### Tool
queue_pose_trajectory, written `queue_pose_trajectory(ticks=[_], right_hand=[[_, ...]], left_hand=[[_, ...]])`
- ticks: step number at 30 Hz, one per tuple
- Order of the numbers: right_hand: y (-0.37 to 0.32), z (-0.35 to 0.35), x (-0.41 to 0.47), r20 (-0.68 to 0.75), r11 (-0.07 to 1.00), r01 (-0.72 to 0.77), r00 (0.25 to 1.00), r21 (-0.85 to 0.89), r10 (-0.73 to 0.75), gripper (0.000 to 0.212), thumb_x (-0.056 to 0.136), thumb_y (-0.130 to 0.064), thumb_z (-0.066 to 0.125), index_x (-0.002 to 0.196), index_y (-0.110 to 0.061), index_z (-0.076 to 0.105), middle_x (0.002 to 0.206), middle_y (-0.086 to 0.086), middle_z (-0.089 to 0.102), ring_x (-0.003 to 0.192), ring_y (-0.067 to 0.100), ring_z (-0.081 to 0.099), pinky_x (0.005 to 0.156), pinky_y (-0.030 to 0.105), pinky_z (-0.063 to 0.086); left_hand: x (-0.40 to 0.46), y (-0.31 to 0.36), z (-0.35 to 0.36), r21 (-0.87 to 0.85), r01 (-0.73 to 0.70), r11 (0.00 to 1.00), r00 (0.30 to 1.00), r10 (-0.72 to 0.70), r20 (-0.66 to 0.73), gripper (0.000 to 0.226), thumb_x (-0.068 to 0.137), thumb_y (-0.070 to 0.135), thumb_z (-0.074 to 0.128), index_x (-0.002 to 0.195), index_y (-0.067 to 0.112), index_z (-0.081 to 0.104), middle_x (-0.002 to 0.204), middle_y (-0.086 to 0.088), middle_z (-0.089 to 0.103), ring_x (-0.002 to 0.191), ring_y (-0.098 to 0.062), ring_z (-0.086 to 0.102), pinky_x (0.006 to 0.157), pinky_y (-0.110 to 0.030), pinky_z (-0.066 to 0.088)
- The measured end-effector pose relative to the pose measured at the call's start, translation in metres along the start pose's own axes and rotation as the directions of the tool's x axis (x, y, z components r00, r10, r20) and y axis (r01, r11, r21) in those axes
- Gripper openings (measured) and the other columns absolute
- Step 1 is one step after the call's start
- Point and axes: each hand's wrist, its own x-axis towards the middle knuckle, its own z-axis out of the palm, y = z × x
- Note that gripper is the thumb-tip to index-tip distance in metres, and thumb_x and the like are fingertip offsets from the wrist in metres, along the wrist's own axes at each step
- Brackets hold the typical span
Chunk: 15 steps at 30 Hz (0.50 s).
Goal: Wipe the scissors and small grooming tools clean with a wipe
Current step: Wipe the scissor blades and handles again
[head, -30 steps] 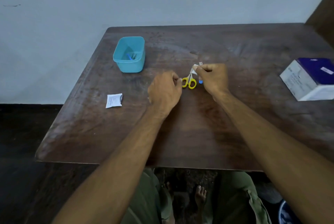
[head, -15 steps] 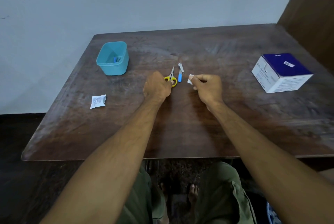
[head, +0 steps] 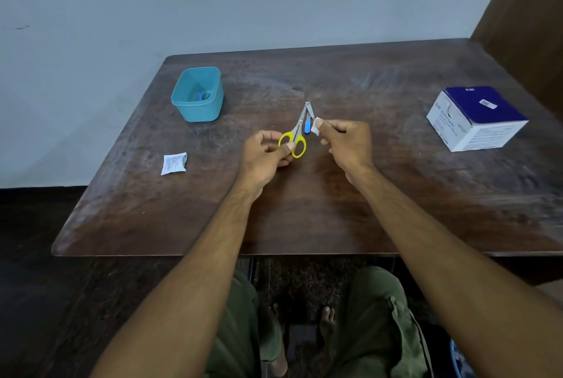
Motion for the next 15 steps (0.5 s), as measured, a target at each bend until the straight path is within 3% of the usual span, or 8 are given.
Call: queue_pose_trajectory(ticks=[6, 11, 15], right_hand=[[-0.014, 0.010, -0.010, 0.049, 0.999, 0.034, 0.998, 0.025, -0.035, 0.016, 0.088, -0.020, 0.069, 0.078, -0.010, 0.076, 0.068, -0.002, 0.069, 0.048, -0.005, 0.057, 0.048, 0.013, 0.042], [-0.024, 0.016, -0.011, 0.029, 0.999, 0.016, 0.999, 0.028, -0.017, 0.017, 0.088, -0.022, 0.068, 0.076, -0.013, 0.075, 0.060, -0.004, 0.064, 0.048, -0.005, 0.056, 0.052, 0.016, 0.044], [-0.031, 0.021, -0.008, 0.002, 0.996, -0.034, 0.999, 0.085, 0.034, 0.019, 0.087, -0.024, 0.069, 0.070, -0.017, 0.073, 0.061, 0.003, 0.064, 0.054, 0.005, 0.055, 0.056, 0.021, 0.044]], left_hand=[[-0.011, -0.003, 0.000, -0.048, -0.060, 0.997, 0.998, 0.061, 0.024, 0.023, 0.083, 0.005, 0.072, 0.092, 0.014, 0.054, 0.075, -0.005, 0.069, 0.065, -0.014, 0.067, 0.060, -0.021, 0.054], [-0.014, -0.005, 0.000, -0.015, -0.095, 0.995, 0.995, 0.096, 0.028, 0.023, 0.083, 0.006, 0.073, 0.092, 0.016, 0.054, 0.079, -0.009, 0.068, 0.069, -0.020, 0.067, 0.064, -0.025, 0.056], [-0.015, -0.007, -0.001, -0.020, -0.117, 0.993, 0.993, 0.117, 0.034, 0.024, 0.082, 0.004, 0.072, 0.093, 0.014, 0.053, 0.076, -0.005, 0.067, 0.066, -0.017, 0.065, 0.064, -0.025, 0.056]])
